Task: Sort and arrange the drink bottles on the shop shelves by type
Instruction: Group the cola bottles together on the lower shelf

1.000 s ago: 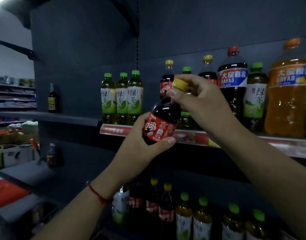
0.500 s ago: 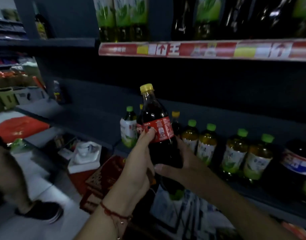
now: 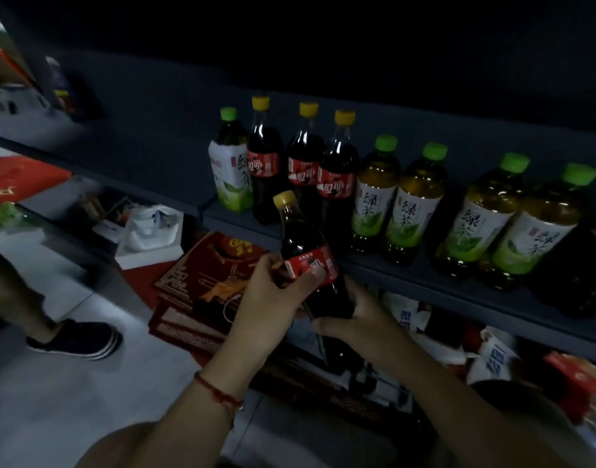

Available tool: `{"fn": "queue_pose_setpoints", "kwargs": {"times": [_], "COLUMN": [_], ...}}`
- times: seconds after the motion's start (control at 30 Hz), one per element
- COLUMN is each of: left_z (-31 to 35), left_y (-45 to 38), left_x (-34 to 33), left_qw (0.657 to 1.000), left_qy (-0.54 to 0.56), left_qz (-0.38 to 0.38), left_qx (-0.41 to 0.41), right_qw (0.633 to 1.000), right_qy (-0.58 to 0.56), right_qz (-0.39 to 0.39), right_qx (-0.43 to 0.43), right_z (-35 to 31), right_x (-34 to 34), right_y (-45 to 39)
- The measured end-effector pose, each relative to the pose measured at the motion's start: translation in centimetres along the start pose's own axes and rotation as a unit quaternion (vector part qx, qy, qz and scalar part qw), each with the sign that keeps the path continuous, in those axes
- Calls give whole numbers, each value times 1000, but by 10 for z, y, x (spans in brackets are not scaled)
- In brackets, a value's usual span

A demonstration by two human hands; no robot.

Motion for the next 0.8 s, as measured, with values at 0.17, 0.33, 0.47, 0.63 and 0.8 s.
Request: {"fn": "queue_pose_setpoints", "kwargs": {"times": [0.17,0.33,0.47,0.63,0.8], "left_z": [-14,-8,16,60,119], "left_y": [-3,3,4,-24,-74], "left_x": [-13,-24,-33,-46,-79], "left_qw": [999,989,973,857,611], "left_qy": [-30,-117,-174,-386,-623], "left_qz": [-1,-22,-31,51,121], "left_qx": [-28,-86,-151,-339,-473], "right_qw": [999,999,990,969,952], "right_qy": [-21,-28,-103,-193,-236], "right_qz": [25,44,92,157,196], "right_qx": [-6,4,-20,-10,-7], "right_z": [10,14,11,9,8], "right_x": [-1,12,27,53,72], "right_y": [-1,-1,0,4,9]}}
Point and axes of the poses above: each hand's wrist, its own y-axis away from the middle knuckle, its own x-axis out of the back of the hand, z = x × y, the point moved 1 cm from there along -y, towards the middle knuckle, and after that the axes turned 6 degrees about x, right-handed, at the moved point
